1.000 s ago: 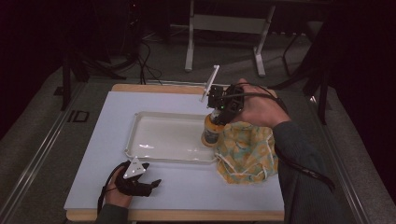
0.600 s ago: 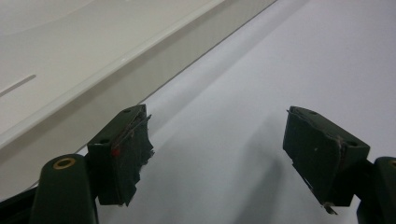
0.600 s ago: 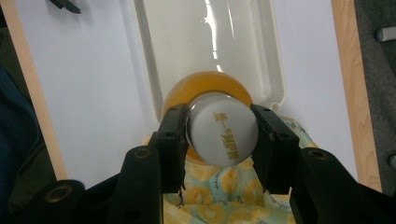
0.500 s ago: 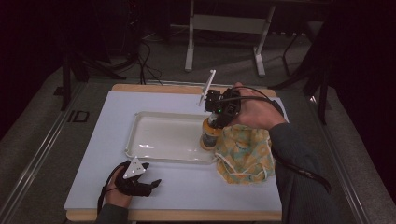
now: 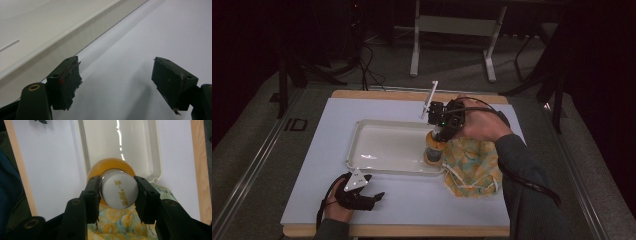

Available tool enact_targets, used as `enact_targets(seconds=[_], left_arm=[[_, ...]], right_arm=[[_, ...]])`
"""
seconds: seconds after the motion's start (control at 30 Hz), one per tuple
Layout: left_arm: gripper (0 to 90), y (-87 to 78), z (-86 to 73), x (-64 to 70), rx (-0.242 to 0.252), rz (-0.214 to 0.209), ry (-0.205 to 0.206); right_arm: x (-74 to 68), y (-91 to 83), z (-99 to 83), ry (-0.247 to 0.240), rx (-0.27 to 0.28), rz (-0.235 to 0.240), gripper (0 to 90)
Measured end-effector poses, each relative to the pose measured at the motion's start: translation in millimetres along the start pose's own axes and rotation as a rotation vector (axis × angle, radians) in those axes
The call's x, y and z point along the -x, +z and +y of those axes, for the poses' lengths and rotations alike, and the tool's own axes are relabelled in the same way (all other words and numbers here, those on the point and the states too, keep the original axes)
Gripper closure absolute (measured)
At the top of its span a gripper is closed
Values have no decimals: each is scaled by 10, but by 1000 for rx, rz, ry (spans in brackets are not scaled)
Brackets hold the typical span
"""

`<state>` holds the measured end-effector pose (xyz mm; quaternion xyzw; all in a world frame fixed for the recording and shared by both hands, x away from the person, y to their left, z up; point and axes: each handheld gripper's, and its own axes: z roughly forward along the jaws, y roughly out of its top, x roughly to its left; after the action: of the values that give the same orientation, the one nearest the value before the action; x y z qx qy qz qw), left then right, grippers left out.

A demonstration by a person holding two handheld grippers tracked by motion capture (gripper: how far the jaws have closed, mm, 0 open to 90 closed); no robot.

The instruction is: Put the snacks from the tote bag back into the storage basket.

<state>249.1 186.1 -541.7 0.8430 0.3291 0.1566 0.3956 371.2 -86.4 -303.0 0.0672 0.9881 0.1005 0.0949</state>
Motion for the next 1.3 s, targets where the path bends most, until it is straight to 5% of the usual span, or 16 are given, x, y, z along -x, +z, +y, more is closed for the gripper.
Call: enact_targets(seconds=[1.3], left_arm=[[229,0,1,-3,-3,-3,0]], right_arm=[[-29,238,-21,-10,-10,23,589]])
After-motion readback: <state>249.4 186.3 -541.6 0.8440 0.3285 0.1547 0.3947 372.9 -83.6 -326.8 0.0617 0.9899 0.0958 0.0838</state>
